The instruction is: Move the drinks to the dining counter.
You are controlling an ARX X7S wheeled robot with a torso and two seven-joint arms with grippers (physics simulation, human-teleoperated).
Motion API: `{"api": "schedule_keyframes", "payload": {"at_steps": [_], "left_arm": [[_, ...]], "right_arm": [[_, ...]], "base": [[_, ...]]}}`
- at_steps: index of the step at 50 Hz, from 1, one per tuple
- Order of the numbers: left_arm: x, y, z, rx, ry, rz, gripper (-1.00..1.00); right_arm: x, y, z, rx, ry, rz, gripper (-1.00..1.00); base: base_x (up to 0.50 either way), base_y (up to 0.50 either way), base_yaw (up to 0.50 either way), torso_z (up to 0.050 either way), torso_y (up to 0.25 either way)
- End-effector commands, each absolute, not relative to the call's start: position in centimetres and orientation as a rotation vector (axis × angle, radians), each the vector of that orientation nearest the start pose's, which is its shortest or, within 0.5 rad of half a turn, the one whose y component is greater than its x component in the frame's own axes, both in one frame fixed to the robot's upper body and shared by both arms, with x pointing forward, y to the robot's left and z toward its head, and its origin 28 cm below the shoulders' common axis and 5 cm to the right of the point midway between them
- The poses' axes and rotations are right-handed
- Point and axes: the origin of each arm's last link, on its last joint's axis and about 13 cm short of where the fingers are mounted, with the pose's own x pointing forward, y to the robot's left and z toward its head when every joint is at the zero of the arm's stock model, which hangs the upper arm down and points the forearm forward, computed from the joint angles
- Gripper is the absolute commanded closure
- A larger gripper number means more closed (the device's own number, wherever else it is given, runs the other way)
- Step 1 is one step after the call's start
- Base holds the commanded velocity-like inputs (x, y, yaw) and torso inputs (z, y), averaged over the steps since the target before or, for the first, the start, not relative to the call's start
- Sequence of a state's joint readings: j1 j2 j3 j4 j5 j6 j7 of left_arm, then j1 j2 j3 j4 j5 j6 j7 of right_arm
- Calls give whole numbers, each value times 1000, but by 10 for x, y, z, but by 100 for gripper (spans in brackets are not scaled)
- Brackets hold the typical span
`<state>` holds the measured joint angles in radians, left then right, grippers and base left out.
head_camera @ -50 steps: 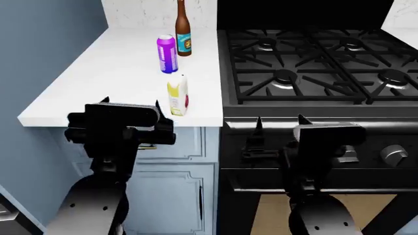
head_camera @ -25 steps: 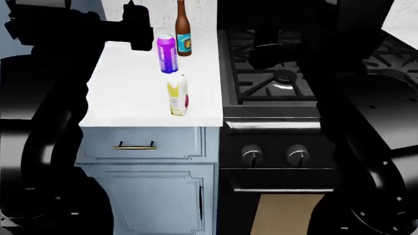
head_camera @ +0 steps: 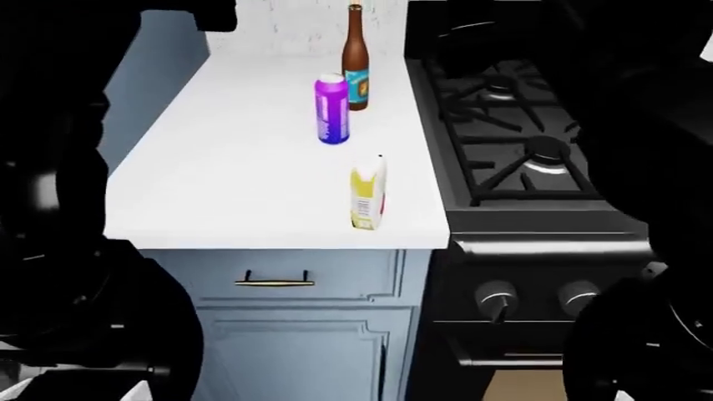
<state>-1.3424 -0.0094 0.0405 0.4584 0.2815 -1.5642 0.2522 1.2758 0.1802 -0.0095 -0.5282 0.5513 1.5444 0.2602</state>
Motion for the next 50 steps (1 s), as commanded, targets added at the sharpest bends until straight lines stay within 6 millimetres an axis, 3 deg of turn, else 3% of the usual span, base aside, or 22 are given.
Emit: {"api": "schedule_keyframes", "payload": {"at_steps": [1,21,41,50], "left_arm": [[272,216,367,42,-235,-7,-100],[273,213,365,40,-234,-22,-100],[272,214,367,39,-240,-22,-100],[272,215,367,38,-239,-22,-100]], "right_arm": [[261,-104,353,-124,-244,123,-100],[258,-103,358,-118,-254,132,-100],[252,-101,366,-140,-328,176,-100],[253,-103,361,-155,-209,192,-100]], "base": [[500,0,0,0,0],[480,0,0,0,2],[41,122,0,0,1],[119,0,0,0,0]]}}
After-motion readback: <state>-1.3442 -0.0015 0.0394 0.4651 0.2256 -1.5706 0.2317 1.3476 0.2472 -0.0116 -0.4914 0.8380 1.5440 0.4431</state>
